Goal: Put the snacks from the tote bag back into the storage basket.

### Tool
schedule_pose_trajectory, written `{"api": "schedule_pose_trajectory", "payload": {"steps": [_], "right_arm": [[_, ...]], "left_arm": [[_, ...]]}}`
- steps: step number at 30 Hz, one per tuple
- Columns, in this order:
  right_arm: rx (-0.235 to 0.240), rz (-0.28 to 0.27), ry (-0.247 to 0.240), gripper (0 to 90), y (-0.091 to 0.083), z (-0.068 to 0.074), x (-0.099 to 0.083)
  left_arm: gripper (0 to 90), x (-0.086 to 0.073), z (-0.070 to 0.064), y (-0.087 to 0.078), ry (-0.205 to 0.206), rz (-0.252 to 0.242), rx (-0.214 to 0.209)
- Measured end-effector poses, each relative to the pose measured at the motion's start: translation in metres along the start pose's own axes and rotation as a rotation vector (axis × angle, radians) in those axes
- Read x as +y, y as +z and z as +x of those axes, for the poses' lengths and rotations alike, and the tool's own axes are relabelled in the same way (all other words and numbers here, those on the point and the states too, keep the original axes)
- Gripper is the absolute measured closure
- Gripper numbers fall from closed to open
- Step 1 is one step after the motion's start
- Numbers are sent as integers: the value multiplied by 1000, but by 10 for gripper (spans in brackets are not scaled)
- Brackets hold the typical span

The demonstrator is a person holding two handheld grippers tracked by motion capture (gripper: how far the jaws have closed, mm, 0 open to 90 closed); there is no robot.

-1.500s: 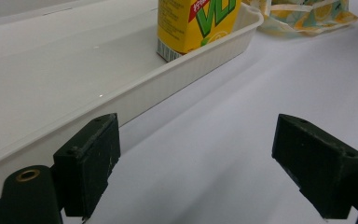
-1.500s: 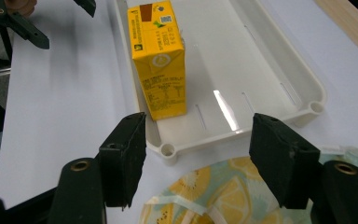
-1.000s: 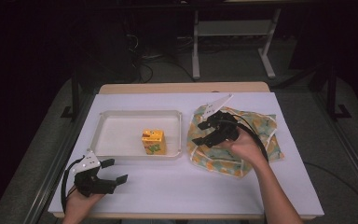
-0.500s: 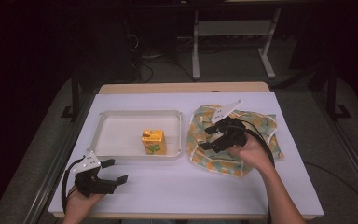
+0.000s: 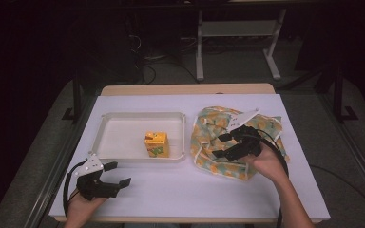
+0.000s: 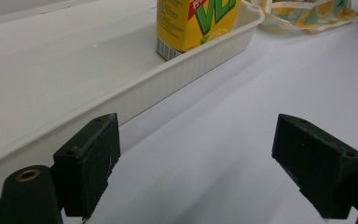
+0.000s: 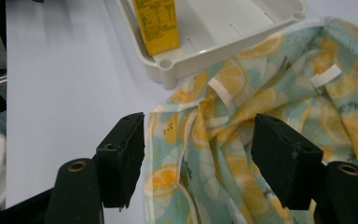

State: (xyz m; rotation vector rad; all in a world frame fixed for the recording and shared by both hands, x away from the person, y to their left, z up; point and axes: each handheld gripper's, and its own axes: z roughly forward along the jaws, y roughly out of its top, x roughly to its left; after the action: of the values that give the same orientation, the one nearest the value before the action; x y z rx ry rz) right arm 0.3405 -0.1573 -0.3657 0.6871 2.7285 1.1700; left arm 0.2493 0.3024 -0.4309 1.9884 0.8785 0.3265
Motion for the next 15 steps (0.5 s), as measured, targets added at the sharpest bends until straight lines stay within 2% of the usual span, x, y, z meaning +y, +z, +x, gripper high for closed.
{"api": "schedule_pose_trajectory", "payload": {"steps": [4, 6, 15], "right_arm": [[-4, -5, 17, 335, -2, -1, -9], [-2, 11, 31, 329, -2, -1, -12], [-15, -2, 45, 327, -6, 3, -31]], "left_arm": [[147, 0, 0, 0, -1, 4, 1], [147, 0, 0, -1, -1, 5, 1], [147, 0, -1, 0, 0, 6, 2]]}}
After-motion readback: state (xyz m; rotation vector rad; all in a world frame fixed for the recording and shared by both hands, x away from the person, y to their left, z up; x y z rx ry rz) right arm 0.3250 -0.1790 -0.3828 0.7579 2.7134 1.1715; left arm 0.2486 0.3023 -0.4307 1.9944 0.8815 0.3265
